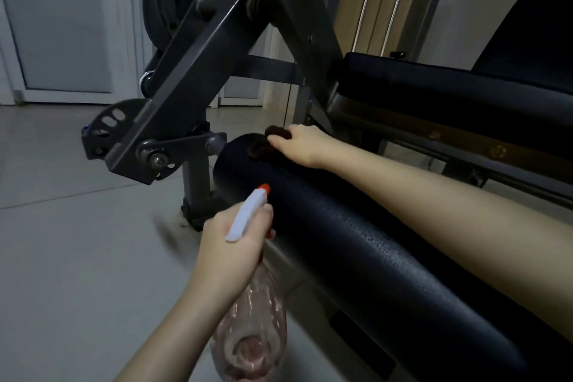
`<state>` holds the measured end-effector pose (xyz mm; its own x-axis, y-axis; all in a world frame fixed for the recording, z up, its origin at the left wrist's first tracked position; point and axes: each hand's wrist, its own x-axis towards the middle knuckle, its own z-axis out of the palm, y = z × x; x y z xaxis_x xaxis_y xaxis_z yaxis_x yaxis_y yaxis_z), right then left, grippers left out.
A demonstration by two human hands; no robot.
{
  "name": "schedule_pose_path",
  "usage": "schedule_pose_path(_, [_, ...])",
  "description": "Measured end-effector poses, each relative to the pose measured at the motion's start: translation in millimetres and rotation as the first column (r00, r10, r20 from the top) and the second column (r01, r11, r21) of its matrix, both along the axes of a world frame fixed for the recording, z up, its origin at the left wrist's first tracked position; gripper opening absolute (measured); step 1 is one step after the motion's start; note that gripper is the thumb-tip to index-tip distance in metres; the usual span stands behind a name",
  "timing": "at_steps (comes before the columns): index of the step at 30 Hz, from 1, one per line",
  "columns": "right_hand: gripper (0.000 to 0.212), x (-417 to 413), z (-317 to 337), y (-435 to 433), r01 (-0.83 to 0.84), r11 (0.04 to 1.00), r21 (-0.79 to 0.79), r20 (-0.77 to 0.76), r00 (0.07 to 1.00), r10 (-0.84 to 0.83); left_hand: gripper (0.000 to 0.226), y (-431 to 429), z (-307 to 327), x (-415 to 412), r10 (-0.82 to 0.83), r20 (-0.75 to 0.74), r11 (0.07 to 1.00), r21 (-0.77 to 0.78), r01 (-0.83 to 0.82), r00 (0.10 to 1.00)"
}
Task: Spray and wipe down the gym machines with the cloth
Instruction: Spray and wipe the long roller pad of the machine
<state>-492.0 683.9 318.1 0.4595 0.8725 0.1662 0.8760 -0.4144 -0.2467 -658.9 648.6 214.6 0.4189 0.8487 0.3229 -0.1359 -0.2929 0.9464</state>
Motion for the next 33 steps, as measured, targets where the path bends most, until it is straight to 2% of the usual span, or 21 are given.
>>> schedule_pose_path(5, [0.035, 6.1, 11.3, -60.0, -0.054, 0.982, -0.183, 0.048, 0.997, 0.064, 0.029, -1.7, -6.9, 0.4, -0.043, 0.001, 0.997, 0.056, 0.043, 0.999])
schedule_pose_path(8, [0.034, 5.1, 3.9, -46.6, 0.004, 0.998, -0.068, 0.019, 1.000, -0.002, 0.027, -3.2, -7.1, 0.9, -0.054, 0.015, 0.990, 0.130, 0.052, 0.998])
schedule_pose_path(11, [0.034, 0.3, -3.3, -7.1, 0.048, 0.997, 0.064, 0.037, 0.998, -0.051, 0.033, -2.3, -7.1, 2.6, -0.046, 0.034, 0.988, 0.147, 0.040, 0.998])
schedule_pose_path(13, [0.035, -0.2, -3.2, 24.4, 0.048, 0.993, 0.110, -0.006, 0.999, -0.048, 0.033, -1.5, -7.2, 2.9, -0.035, 0.032, 0.989, 0.146, 0.030, 0.999])
schedule_pose_path(17, [0.043, 6.0, 0.0, 67.7, -0.048, 0.993, 0.108, -0.124, 0.990, 0.062, 0.039, -0.5, -7.1, 4.2, -0.024, 0.018, 0.989, 0.146, 0.021, 1.000])
schedule_pose_path(19, [0.044, 10.9, 0.0, 65.3, -0.130, 0.987, 0.093, -0.129, 0.982, 0.141, 0.040, -1.1, -8.0, 4.7, -0.016, 0.020, 0.989, 0.146, 0.013, 1.000])
schedule_pose_path(21, [0.042, 15.2, 0.3, 48.1, -0.219, 0.973, 0.069, -0.083, 0.971, 0.225, 0.038, -1.5, -9.5, 5.1, -0.018, 0.012, 0.991, 0.136, 0.017, 1.000])
schedule_pose_path(24, [0.032, 17.4, 6.6, 7.8, -0.348, 0.936, -0.048, -0.004, 0.937, 0.348, 0.017, -1.0, -10.7, 5.8, -0.020, 0.025, 0.995, 0.101, 0.018, 0.999])
schedule_pose_path(28, [0.029, 14.5, 12.9, -38.1, -0.425, 0.893, -0.148, 0.069, 0.896, 0.438, 0.022, 0.2, -13.9, 7.4, -0.019, 0.019, 0.995, 0.096, 0.017, 1.000])
schedule_pose_path(33, [0.033, -13.0, 1.3, 3.8, -0.412, 0.905, -0.108, 0.171, 0.889, 0.425, 0.026, -5.0, -13.5, 8.1, 0.008, 0.029, 0.997, 0.075, -0.010, 1.000])
